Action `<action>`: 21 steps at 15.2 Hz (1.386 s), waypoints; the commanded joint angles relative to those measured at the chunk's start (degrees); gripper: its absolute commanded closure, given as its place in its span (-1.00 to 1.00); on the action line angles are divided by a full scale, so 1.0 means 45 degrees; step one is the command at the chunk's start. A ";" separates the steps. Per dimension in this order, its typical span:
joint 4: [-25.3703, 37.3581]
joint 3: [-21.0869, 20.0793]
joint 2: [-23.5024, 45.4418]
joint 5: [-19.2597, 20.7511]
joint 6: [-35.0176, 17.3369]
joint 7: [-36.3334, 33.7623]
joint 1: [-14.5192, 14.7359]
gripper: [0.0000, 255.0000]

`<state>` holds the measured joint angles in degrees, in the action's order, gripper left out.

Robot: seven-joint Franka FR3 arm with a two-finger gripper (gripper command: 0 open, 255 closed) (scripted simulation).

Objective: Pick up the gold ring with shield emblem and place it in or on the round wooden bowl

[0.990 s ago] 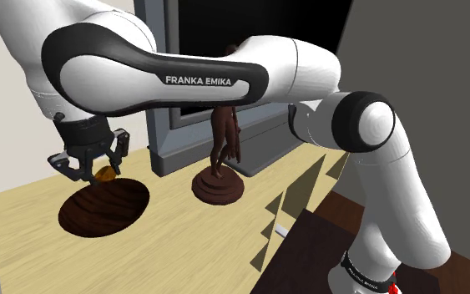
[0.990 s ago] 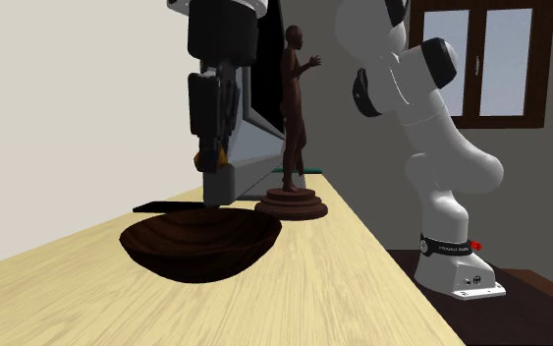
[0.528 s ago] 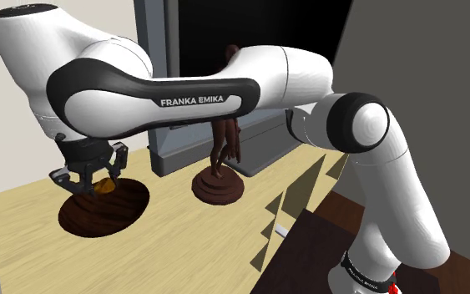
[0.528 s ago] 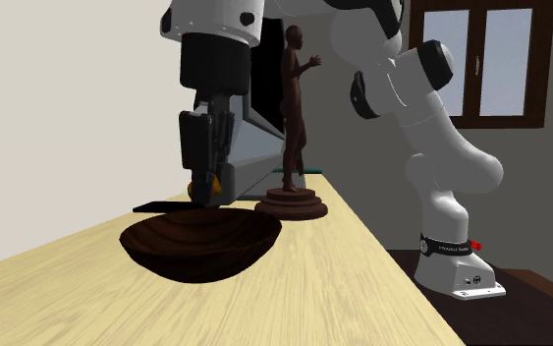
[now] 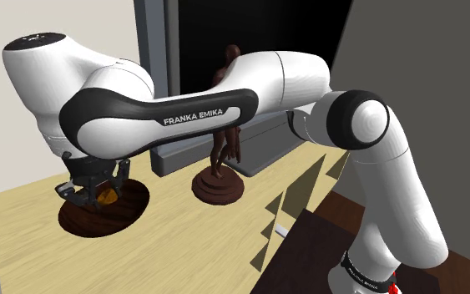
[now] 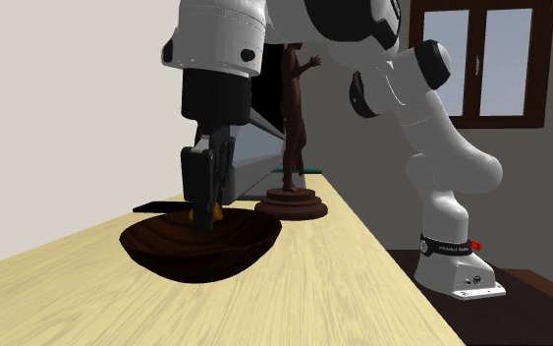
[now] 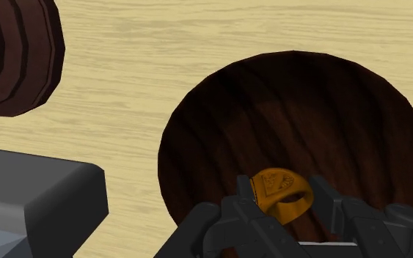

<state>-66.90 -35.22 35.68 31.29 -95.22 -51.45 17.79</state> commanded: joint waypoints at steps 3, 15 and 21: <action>-0.0009 0.0003 0.0008 0.0005 -0.0021 -0.0002 -0.0003 1.00; 0.2171 0.0044 0.0298 0.0084 0.1736 0.0327 0.0797 -1.00; 0.2172 0.0045 0.0298 0.0084 0.1736 0.0327 0.0798 -1.00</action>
<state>-57.21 -35.03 36.99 31.65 -87.46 -49.98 21.35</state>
